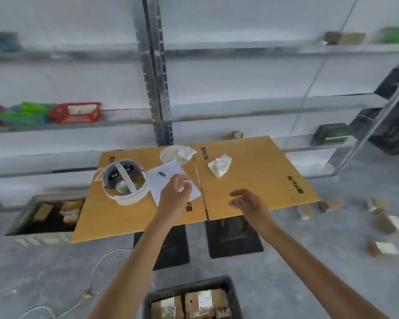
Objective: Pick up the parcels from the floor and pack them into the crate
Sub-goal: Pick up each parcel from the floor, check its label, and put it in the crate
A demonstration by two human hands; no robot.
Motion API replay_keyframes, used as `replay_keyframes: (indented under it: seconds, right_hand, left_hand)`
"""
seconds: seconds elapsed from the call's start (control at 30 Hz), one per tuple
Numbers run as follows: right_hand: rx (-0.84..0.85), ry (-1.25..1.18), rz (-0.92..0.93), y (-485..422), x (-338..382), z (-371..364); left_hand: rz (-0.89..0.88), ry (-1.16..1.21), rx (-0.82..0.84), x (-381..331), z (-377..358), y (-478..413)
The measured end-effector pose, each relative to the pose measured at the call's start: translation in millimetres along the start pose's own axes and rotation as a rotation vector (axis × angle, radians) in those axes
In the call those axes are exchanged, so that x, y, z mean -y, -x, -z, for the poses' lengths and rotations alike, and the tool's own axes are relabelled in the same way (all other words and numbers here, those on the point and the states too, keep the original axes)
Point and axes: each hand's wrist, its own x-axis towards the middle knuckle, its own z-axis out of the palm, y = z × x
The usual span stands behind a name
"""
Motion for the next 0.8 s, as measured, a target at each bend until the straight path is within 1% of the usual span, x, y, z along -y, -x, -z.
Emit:
replay_keyframes:
  seconds: [0.07,0.13,0.2,0.3,0.4,0.47,0.57,0.6,0.7,0.8]
  right_hand:
    - [-0.132,0.006,0.072,15.7,7.0,40.6]
    - [-0.273,-0.007,0.108,31.8,3.9,79.6]
    - [-0.402,-0.035,0.118,49.1,-10.3,117.5]
    - [-0.555,-0.065,0.077,73.7,-42.1,175.0]
    - [-0.681,-0.095,0.024,87.9,-80.9,235.3]
    - [-0.743,-0.101,0.000,92.5,-108.6,276.5]
    - [-0.819,-0.137,-0.043,95.1,-153.7,344.7]
    - [-0.829,-0.146,-0.055,95.3,-168.9,369.0]
    - [-0.832,-0.155,-0.100,98.1,-210.9,440.2]
    - [-0.851,-0.115,-0.138,105.8,-238.7,505.4]
  left_hand:
    - [-0.164,-0.073,-0.003,-34.1,-22.4,-3.5]
    - [-0.344,-0.180,0.000,-61.7,-53.1,-5.9]
    - [-0.475,-0.279,0.012,-84.0,-89.5,-5.0]
    - [-0.568,-0.348,0.118,-112.4,-150.1,4.9]
    - [-0.642,-0.344,0.215,-135.0,-215.0,14.0]
    - [-0.685,-0.413,0.253,-146.9,-260.0,19.7]
    - [-0.846,-0.695,0.363,-166.0,-334.4,28.6]
    - [-0.898,-0.755,0.410,-175.2,-359.8,31.8]
    - [-0.965,-0.808,0.491,-207.4,-432.0,40.3]
    - [-0.962,-0.777,0.500,-237.4,-494.7,43.9]
